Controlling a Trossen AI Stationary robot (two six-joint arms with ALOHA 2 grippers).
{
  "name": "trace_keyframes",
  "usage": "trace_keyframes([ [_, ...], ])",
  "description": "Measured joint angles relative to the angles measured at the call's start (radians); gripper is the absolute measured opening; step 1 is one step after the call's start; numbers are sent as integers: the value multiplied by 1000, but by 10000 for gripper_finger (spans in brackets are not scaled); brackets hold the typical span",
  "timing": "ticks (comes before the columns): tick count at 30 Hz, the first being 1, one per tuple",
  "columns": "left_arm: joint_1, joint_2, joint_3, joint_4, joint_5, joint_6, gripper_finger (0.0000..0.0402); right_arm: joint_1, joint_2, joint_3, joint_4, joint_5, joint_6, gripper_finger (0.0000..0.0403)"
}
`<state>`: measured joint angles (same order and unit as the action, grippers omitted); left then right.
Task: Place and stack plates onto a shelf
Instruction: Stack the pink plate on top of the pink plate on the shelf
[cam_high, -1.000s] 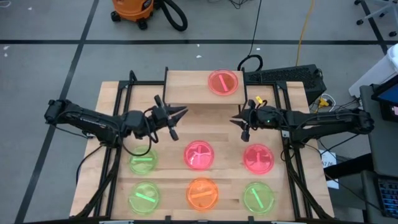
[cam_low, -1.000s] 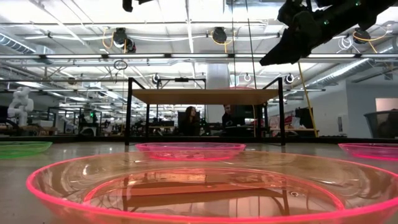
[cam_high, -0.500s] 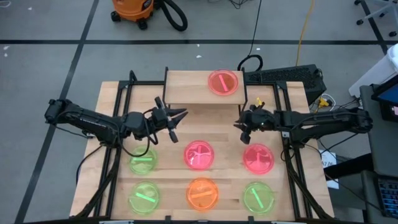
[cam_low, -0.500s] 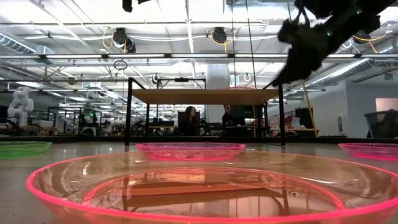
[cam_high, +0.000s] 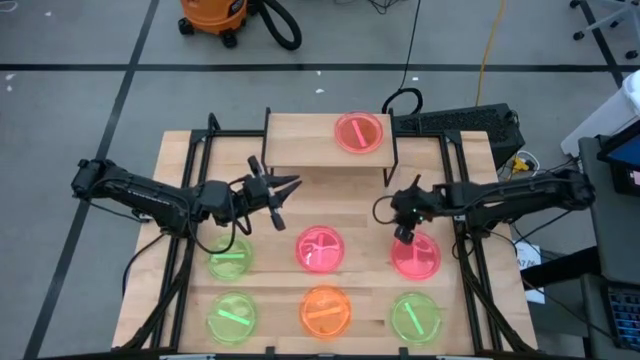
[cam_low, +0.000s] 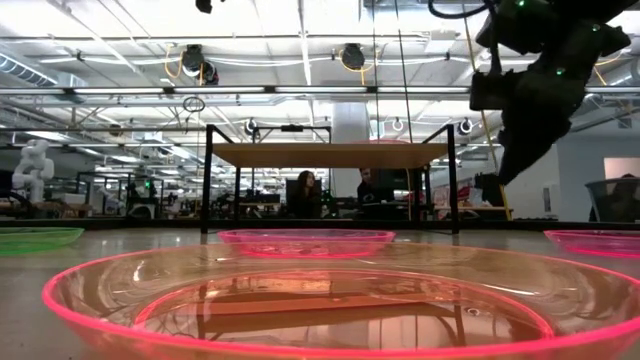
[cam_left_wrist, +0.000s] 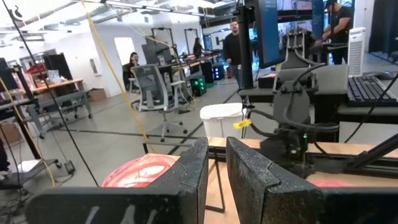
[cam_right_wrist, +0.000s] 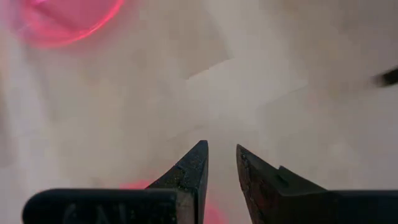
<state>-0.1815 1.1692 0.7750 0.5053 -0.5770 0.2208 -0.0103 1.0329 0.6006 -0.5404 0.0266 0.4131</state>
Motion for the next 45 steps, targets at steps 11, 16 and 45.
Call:
trace_keyframes([
  [11,0,0,0,21,-1,13,65,268,98,78,29,11,154,70],
  [16,0,0,0,20,-1,13,65,325,185,201,-71,58,167,70],
  [45,0,0,0,-16,-1,-17,65,620,549,333,-237,24,494,70],
])
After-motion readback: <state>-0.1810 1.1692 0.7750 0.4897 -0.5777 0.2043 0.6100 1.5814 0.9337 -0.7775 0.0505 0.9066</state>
